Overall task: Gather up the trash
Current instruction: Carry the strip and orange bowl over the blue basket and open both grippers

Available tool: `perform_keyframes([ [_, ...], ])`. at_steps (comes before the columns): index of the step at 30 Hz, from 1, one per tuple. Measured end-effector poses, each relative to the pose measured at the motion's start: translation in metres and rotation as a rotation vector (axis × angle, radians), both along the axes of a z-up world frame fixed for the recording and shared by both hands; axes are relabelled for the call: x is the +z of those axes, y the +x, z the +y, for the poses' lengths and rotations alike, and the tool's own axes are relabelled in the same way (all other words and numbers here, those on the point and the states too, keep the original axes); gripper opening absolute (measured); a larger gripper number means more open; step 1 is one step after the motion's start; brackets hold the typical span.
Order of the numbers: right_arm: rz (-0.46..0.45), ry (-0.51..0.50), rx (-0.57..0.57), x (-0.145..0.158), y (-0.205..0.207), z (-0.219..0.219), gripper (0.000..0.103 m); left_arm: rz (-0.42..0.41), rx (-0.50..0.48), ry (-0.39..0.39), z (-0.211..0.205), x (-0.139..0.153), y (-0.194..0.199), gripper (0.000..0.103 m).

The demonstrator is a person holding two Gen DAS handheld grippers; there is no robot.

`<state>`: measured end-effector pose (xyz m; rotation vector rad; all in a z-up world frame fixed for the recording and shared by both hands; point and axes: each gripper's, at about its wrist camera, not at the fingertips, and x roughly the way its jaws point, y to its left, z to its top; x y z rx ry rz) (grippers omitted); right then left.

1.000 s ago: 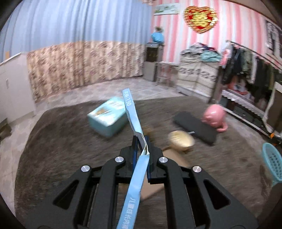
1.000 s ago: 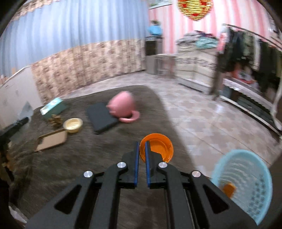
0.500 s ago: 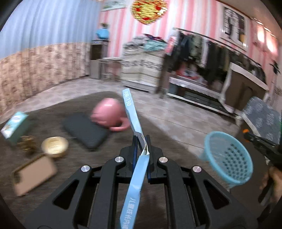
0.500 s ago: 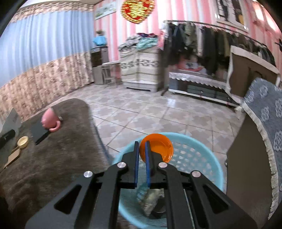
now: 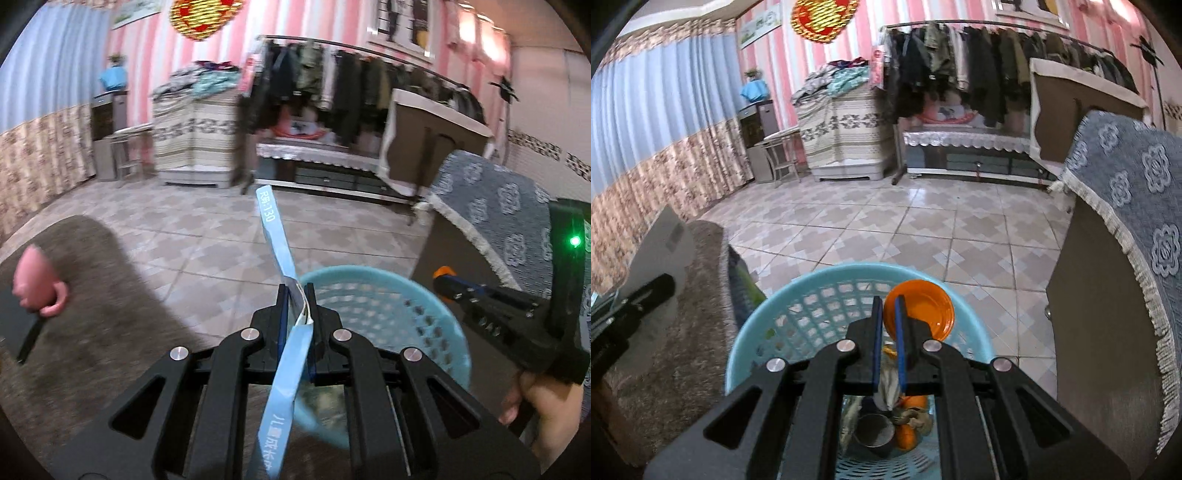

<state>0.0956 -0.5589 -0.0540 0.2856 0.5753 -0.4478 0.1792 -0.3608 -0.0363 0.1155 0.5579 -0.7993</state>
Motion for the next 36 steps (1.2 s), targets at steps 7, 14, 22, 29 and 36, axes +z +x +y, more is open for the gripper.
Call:
perform_keyframes([
  [7, -0.015, 0.057, -0.043, -0.009, -0.010, -0.026, 0.007, -0.016, -0.098, 0.026, -0.056, -0.011, -0.012, 0.007],
  [14, -0.019, 0.058, -0.038, -0.009, -0.010, -0.025, 0.007, 0.015, -0.066, 0.024, -0.056, -0.013, 0.002, 0.050],
  [22, -0.005, 0.026, 0.007, -0.006, -0.002, -0.008, 0.007, -0.040, 0.081, 0.019, -0.007, 0.003, 0.017, 0.084],
  [29, 0.003, 0.015, 0.072, -0.005, 0.016, 0.019, 0.007, -0.074, 0.251, 0.013, 0.070, 0.021, 0.031, 0.092],
  [36, 0.008, 0.024, 0.078, -0.009, 0.018, 0.025, 0.020, -0.103, 0.382, 0.028, 0.142, 0.032, 0.031, 0.097],
])
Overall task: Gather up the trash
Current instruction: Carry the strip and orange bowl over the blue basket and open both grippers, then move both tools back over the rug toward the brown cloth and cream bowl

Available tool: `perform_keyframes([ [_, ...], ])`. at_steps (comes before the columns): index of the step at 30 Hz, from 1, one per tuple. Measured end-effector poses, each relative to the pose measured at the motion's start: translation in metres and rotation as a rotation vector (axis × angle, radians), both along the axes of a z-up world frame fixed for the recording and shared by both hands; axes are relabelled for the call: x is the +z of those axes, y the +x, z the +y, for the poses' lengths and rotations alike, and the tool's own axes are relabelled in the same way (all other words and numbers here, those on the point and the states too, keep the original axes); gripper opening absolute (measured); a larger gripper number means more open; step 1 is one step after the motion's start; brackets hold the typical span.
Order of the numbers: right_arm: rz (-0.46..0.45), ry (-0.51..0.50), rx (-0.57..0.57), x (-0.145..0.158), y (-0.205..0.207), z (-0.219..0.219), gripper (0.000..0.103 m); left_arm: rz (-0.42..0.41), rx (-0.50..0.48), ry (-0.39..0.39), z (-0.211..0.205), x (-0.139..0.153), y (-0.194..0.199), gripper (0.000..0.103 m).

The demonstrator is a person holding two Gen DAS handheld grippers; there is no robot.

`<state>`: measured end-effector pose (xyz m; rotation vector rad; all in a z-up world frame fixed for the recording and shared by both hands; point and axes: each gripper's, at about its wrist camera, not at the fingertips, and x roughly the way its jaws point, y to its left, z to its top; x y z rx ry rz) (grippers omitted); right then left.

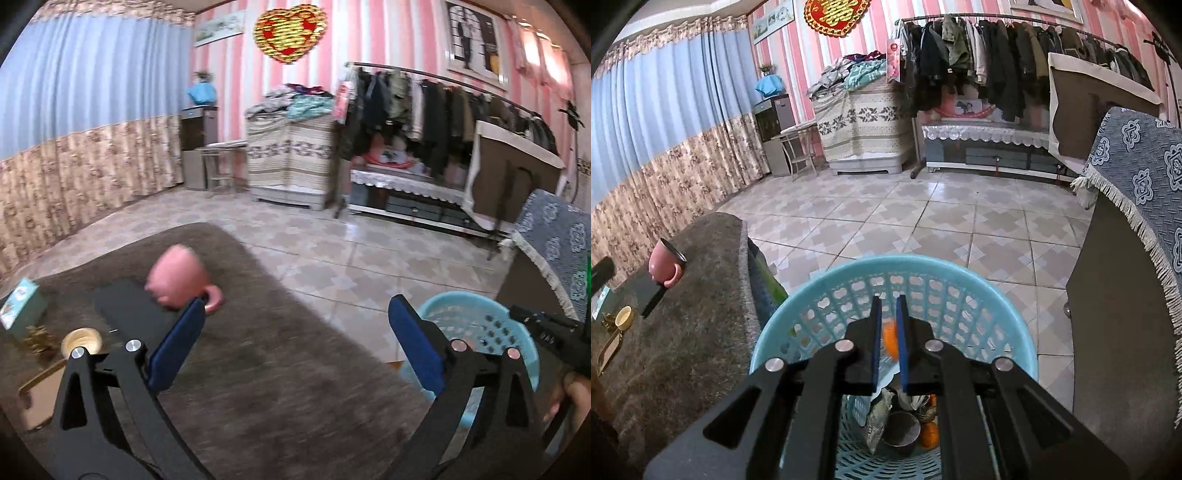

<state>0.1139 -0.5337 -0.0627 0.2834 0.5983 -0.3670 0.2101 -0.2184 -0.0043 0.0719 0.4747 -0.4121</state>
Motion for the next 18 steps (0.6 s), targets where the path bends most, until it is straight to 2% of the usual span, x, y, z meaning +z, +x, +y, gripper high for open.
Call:
perform_keyframes([
  [1, -0.001, -0.003, -0.001, 0.001, 0.000, 0.000, 0.029, 0.004, 0.019, 0.002, 0.013, 0.001, -0.001, 0.097],
  [2, -0.003, -0.009, -0.005, 0.002, 0.000, 0.001, 0.047, 0.005, 0.028, 0.002, 0.019, 0.001, -0.001, 0.097],
  [3, -0.009, -0.022, -0.008, 0.003, -0.001, 0.004, 0.053, 0.006, 0.044, 0.003, 0.031, 0.001, -0.002, 0.097],
  [5, -0.009, -0.034, -0.008, 0.004, -0.002, 0.006, 0.056, 0.003, 0.070, 0.010, 0.048, 0.000, -0.005, 0.097],
  [6, -0.015, -0.040, -0.007, 0.006, -0.002, 0.009, 0.065, 0.002, 0.082, 0.015, 0.056, 0.000, -0.006, 0.097],
  [8, -0.024, -0.061, -0.005, 0.008, -0.003, 0.016, 0.076, -0.008, 0.114, 0.031, 0.076, 0.000, -0.010, 0.097],
  [10, -0.026, -0.101, 0.002, 0.012, -0.001, 0.027, 0.080, -0.014, 0.136, 0.039, 0.092, 0.001, -0.013, 0.097],
  [12, -0.034, -0.111, 0.007, 0.014, -0.001, 0.033, 0.089, -0.011, 0.157, 0.044, 0.106, 0.001, -0.014, 0.097],
  [18, -0.015, -0.105, 0.037, 0.008, 0.005, 0.044, 0.093, -0.019, 0.223, 0.057, 0.150, 0.003, -0.024, 0.097],
])
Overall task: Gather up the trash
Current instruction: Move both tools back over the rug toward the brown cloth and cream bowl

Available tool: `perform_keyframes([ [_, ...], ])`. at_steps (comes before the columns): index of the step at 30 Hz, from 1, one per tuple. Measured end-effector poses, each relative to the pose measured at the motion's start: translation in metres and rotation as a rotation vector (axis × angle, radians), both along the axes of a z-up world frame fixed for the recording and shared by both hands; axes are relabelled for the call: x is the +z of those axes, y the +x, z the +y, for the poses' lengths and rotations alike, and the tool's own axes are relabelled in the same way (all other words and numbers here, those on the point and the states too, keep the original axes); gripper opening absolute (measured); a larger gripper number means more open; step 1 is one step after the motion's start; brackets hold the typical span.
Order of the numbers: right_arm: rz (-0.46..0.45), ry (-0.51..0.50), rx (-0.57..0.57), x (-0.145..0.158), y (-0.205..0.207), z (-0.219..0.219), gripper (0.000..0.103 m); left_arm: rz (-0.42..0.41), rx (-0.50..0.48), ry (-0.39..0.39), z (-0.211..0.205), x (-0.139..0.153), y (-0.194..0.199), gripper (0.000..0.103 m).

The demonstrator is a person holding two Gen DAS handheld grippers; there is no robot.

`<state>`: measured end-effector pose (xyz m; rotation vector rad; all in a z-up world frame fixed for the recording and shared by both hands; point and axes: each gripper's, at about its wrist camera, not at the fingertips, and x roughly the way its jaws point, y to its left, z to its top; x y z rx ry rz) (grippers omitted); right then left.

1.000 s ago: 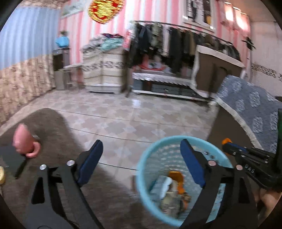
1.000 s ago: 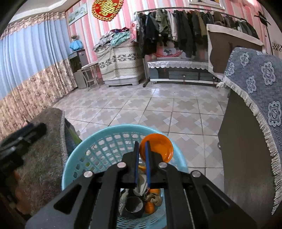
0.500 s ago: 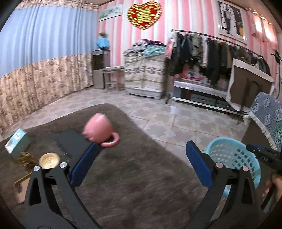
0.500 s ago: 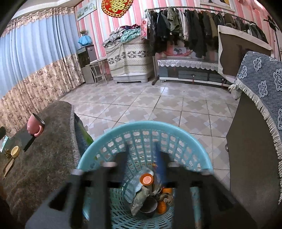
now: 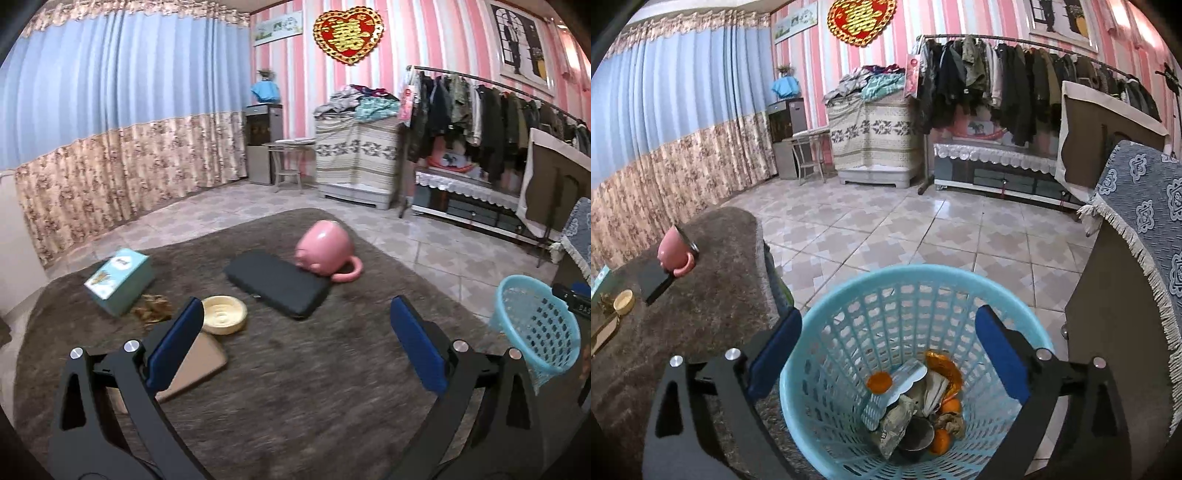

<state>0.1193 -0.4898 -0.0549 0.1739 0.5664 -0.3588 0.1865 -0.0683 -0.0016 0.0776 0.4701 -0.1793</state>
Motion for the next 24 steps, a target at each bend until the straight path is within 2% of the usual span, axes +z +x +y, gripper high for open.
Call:
perform_keyframes([
  [12, 0.011, -0.013, -0.007, 0.000, 0.006, 0.013, 0.096, -0.006, 0.092, -0.011, 0.062, 0.003, -0.007, 0.097],
  [24, 0.001, -0.049, 0.128, 0.007, 0.029, 0.071, 0.097, 0.016, 0.173, 0.002, 0.110, -0.009, 0.005, 0.097],
])
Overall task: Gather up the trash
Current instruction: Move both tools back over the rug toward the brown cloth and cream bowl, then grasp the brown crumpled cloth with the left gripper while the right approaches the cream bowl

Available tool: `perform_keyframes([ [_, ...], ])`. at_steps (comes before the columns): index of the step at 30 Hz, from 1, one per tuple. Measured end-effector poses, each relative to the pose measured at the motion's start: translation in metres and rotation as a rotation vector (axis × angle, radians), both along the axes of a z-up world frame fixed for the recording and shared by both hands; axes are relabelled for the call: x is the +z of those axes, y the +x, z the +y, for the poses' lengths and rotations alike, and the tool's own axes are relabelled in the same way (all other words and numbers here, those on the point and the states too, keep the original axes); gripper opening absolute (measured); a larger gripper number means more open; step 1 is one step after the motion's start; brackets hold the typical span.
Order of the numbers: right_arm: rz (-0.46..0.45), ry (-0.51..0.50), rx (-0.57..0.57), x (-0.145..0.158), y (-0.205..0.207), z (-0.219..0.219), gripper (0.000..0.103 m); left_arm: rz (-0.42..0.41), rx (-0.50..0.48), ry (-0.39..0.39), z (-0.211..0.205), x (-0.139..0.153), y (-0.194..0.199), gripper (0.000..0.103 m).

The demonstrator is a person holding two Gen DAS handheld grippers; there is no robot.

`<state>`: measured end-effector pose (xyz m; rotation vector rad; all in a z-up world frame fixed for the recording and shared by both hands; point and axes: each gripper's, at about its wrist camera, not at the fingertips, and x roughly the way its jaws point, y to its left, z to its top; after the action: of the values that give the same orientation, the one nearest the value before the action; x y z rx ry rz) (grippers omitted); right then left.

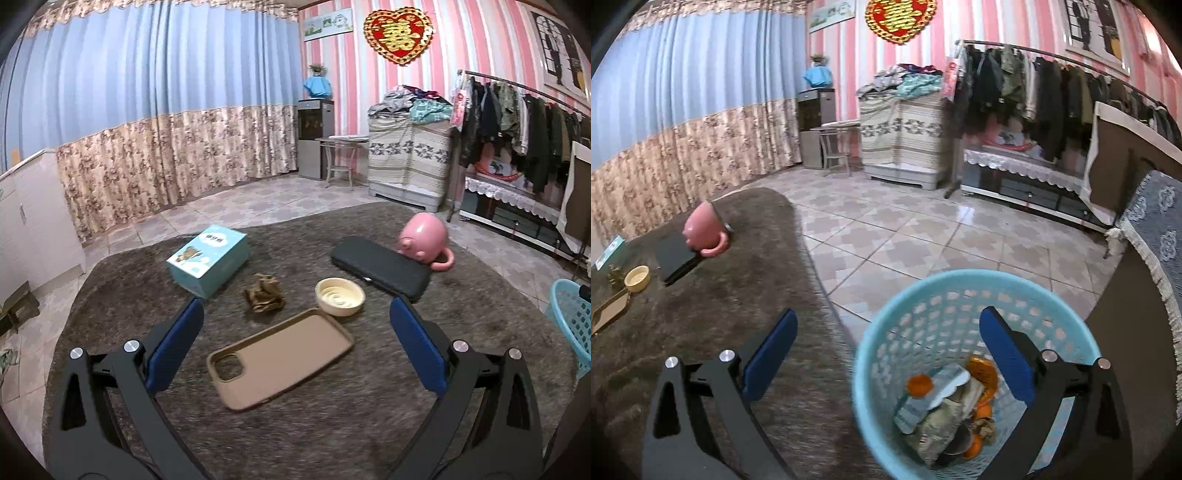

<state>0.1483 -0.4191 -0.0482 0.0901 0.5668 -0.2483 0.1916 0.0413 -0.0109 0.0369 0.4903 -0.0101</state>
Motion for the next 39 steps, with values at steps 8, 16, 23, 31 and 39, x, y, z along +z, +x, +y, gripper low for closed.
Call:
perform_keyframes([
  [8, -0.021, -0.078, 0.081, 0.006, 0.012, 0.044, 0.097, 0.044, 0.045, -0.023, 0.033, -0.019, 0.019, 0.097],
  [16, 0.003, -0.076, 0.242, 0.008, 0.042, 0.107, 0.099, 0.122, 0.050, -0.059, 0.052, -0.037, 0.060, 0.097],
  [23, 0.003, -0.116, 0.352, 0.009, 0.060, 0.159, 0.099, 0.200, 0.050, -0.124, 0.047, -0.056, 0.115, 0.093],
  [31, 0.035, -0.077, 0.369, -0.003, 0.089, 0.196, 0.099, 0.315, 0.024, -0.040, 0.026, -0.089, 0.159, 0.052],
  [39, 0.085, 0.018, 0.447, -0.017, 0.118, 0.241, 0.098, 0.222, 0.006, -0.034, 0.033, -0.067, 0.125, 0.040],
])
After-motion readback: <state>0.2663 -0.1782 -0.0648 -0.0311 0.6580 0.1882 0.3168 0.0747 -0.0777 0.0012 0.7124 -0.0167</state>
